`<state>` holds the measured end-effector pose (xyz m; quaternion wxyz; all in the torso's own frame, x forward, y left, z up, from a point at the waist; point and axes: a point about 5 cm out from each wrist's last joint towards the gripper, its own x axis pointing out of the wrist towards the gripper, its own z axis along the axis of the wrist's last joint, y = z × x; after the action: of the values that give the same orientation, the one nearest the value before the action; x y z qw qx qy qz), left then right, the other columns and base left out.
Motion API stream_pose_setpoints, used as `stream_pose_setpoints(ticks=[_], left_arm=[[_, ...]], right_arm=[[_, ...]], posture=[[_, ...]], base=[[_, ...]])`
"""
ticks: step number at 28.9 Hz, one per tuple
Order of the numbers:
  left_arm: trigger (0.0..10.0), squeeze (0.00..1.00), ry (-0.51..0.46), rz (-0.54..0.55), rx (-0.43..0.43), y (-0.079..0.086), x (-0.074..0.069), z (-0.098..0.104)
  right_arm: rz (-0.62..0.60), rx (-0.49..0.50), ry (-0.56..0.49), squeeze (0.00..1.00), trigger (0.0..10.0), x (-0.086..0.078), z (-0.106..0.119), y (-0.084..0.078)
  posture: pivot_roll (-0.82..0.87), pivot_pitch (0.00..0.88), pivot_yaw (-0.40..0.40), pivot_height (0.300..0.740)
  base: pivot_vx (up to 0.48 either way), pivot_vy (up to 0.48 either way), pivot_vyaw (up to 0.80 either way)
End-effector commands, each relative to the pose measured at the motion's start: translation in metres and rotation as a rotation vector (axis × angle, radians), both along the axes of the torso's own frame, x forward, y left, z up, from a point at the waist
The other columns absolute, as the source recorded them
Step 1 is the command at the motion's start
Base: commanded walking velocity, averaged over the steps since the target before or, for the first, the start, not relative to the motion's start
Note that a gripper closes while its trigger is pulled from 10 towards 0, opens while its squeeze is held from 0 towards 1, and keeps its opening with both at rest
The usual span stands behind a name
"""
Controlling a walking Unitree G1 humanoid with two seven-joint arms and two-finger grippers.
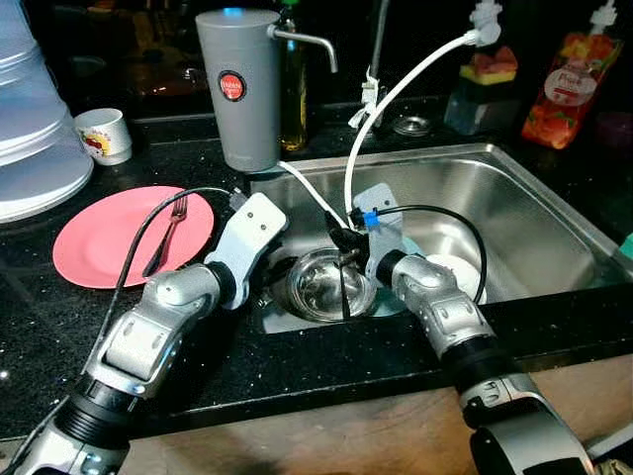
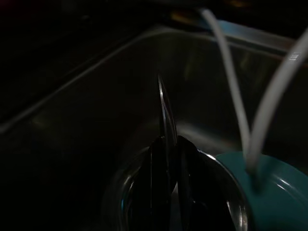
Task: Kitchen organization
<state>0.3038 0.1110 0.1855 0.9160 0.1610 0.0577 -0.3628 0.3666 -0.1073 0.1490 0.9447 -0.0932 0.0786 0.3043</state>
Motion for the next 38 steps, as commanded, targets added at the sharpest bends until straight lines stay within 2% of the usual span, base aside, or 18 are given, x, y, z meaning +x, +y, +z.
stream_pose_setpoints(ticks=[1, 11, 26, 27, 28, 29, 30, 31, 32, 33, 34, 35, 36, 38], left_arm=[[10.0, 0.00, 0.029, -0.020, 0.009, -0.004, -0.004, -0.006], [10.0, 0.00, 0.093, -0.063, 0.100, -0.003, -0.009, -0.016], [10.0, 0.00, 0.106, -0.061, 0.130, 0.000, -0.009, -0.018], [10.0, 0.00, 0.105, -0.060, 0.131, 0.000, -0.009, -0.017], [10.0, 0.00, 0.105, -0.059, 0.131, 0.000, -0.009, -0.017], [10.0, 0.00, 0.104, -0.057, 0.133, 0.000, -0.009, -0.017], [10.0, 0.00, 0.104, -0.055, 0.133, 0.001, -0.008, -0.017], [10.0, 0.00, 0.104, -0.055, 0.133, 0.001, -0.008, -0.017], [10.0, 0.00, 0.101, -0.044, 0.129, 0.002, -0.008, -0.016], [10.0, 0.00, 0.099, -0.034, 0.126, 0.003, -0.007, -0.015], [10.0, 0.00, 0.103, -0.017, 0.121, 0.004, -0.006, -0.014], [10.0, 0.00, 0.105, -0.005, 0.117, 0.004, -0.005, -0.014], [10.0, 0.00, 0.109, 0.007, 0.111, 0.005, -0.005, -0.014], [10.0, 0.00, 0.101, 0.067, 0.091, 0.009, -0.001, -0.010]], right_arm=[[0.008, -0.027, 0.088, 0.00, 10.0, -0.007, -0.023, 0.001], [0.003, -0.139, 0.170, 0.00, 10.0, -0.006, -0.035, -0.006], [-0.028, -0.232, 0.255, 0.00, 10.0, -0.008, -0.048, -0.016], [-0.024, -0.234, 0.256, 0.17, 10.0, -0.008, -0.049, -0.016], [-0.021, -0.236, 0.257, 0.17, 10.0, -0.008, -0.049, -0.016], [-0.020, -0.237, 0.257, 0.55, 10.0, -0.008, -0.049, -0.016], [-0.019, -0.237, 0.258, 0.64, 10.0, -0.008, -0.048, -0.016], [-0.019, -0.237, 0.258, 0.64, 10.0, -0.008, -0.048, -0.016], [-0.024, -0.239, 0.253, 0.96, 10.0, -0.008, -0.048, -0.016], [-0.029, -0.243, 0.246, 0.94, 10.0, -0.007, -0.047, -0.016], [-0.035, -0.244, 0.240, 0.82, 10.0, -0.007, -0.046, -0.016], [-0.039, -0.245, 0.236, 0.82, 10.0, -0.006, -0.046, -0.017], [-0.042, -0.246, 0.232, 0.00, 10.0, -0.006, -0.046, -0.017], [-0.054, -0.232, 0.218, 0.00, 10.0, -0.004, -0.041, -0.017]], posture=[[0.01, 0.000, -0.009, 0.740], [0.01, 0.000, -0.012, 0.740], [0.01, 0.000, -0.010, 0.740], [0.01, 0.000, -0.010, 0.740], [0.01, 0.000, -0.010, 0.740], [0.01, 0.000, -0.010, 0.740], [0.01, 0.000, -0.009, 0.740], [0.01, 0.000, -0.009, 0.740], [0.01, 0.000, -0.009, 0.740], [0.01, 0.000, -0.009, 0.740], [0.01, 0.000, -0.008, 0.740], [0.01, 0.000, -0.008, 0.740], [0.01, 0.000, -0.008, 0.740], [0.01, 0.000, -0.008, 0.740]], base=[[0.000, 0.000, 0.00], [0.000, 0.000, 0.00], [0.000, 0.000, 0.00], [0.000, 0.000, 0.00], [0.000, 0.000, 0.00], [0.000, 0.000, 0.00], [0.000, 0.000, 0.00], [0.000, 0.000, 0.00], [0.000, 0.000, 0.00], [0.000, 0.000, 0.00], [0.000, 0.000, 0.00], [0.000, 0.000, 0.00], [0.000, 0.000, 0.00], [0.000, 0.000, 0.00]])
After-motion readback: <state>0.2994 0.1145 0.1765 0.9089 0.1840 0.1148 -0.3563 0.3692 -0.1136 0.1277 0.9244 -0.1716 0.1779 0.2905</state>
